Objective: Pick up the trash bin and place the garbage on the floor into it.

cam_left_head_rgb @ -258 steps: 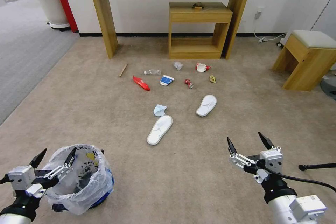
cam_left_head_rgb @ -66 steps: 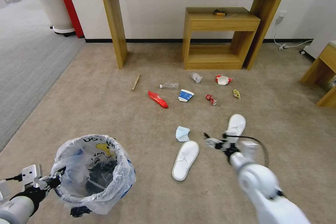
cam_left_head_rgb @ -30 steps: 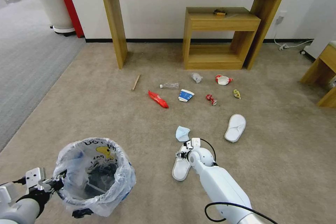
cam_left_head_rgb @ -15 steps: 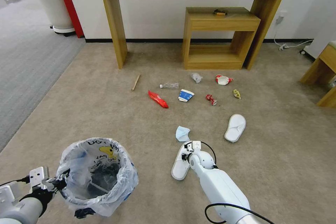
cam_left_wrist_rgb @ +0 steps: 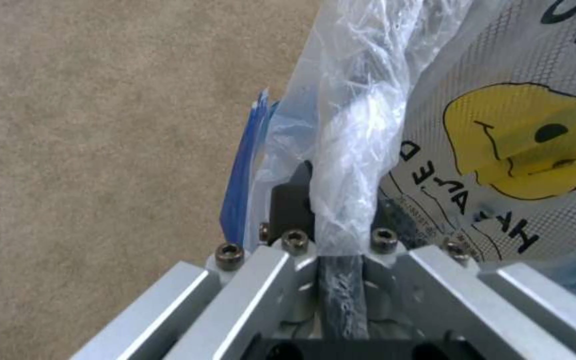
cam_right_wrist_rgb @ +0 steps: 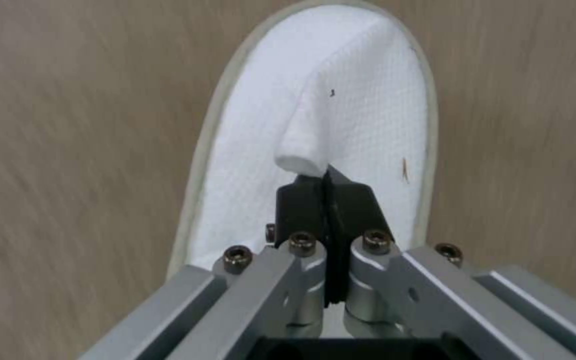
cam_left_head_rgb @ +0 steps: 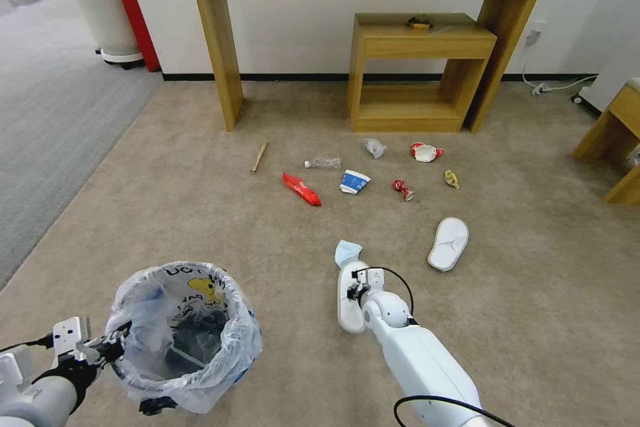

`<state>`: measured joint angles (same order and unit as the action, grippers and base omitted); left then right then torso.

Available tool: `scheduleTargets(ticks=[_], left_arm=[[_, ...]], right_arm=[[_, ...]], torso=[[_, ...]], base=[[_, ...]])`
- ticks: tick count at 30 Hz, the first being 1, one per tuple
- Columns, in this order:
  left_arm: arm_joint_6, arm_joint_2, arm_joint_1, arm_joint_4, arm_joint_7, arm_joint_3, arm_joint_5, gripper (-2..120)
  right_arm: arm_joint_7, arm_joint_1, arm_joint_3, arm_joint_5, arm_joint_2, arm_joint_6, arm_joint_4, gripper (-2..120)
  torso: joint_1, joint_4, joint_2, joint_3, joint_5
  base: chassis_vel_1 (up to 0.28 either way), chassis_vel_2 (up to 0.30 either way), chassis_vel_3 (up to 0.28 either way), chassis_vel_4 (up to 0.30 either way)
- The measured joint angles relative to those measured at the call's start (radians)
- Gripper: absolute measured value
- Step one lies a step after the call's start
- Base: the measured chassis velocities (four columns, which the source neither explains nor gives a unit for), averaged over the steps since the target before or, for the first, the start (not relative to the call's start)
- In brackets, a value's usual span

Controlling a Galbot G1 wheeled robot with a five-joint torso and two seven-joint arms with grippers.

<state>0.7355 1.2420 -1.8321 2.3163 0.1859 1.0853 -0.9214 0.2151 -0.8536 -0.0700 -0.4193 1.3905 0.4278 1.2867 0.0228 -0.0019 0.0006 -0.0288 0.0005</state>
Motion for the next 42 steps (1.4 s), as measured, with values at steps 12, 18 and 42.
scheduleTargets(ticks=[12,18,42], left_arm=[[0.000,-0.029,0.029,-0.025,0.009,-0.017,0.000,0],[0.000,-0.050,0.045,-0.035,0.024,-0.061,0.004,0],[0.000,-0.035,0.045,0.019,0.094,-0.109,-0.017,0]], right_arm=[[-0.273,0.254,0.151,-0.099,-0.143,-0.110,0.375,0],[-0.325,0.422,0.316,-0.230,-0.151,-0.107,0.491,0],[-0.124,0.357,0.760,-0.237,-0.129,-0.052,0.606,26]], torso=[[0.000,0.0000,0.000,0.000,-0.0002],[0.000,0.0001,0.000,0.000,-0.0003],[0.000,0.0000,0.000,0.000,-0.0002]], base=[[0.000,0.000,0.000,0.000],[0.000,0.000,0.000,0.000],[0.000,0.000,0.000,0.000]])
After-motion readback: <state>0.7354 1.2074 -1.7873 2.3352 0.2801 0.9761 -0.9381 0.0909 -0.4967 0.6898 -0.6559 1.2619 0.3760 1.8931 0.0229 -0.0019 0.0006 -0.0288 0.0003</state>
